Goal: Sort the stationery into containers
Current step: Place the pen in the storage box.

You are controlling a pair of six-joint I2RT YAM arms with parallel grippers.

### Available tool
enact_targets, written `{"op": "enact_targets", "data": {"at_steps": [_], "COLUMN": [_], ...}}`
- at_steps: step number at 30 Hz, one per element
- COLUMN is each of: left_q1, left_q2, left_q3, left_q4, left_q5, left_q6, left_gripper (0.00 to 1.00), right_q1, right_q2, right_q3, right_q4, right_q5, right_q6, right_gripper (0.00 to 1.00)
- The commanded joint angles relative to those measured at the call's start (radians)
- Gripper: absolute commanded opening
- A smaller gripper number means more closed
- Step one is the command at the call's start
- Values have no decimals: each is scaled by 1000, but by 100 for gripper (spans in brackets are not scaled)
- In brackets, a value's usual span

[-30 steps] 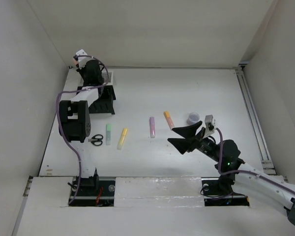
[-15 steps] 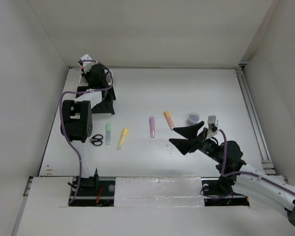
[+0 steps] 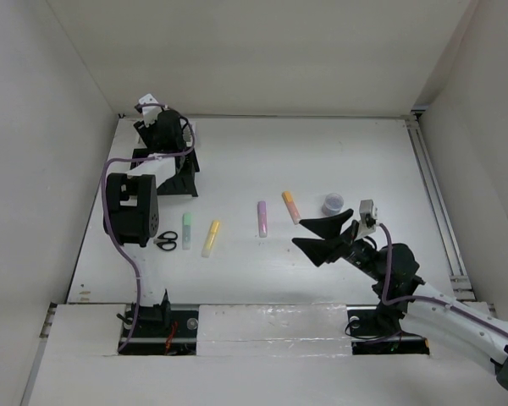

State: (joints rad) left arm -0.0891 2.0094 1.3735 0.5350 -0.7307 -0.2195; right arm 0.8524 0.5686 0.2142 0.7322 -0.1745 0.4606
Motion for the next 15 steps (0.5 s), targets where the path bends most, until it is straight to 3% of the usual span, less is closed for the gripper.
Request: {"op": "enact_targets", "data": {"at_steps": [1,15], "left_q1": [-40,-101], "left_q2": [-139,-422], "left_q3": [4,159], "left_q4": [8,-180], "left_q5": [1,-85], "left_q6": [-12,-43], "left_gripper": [49,65], "right_q1": [10,10], "right_q2": [-1,27], "right_q3": [13,74], "right_q4": [36,-20], "right_q5": [10,38], "right_q6": [-10,-76], "right_gripper": [71,71]}}
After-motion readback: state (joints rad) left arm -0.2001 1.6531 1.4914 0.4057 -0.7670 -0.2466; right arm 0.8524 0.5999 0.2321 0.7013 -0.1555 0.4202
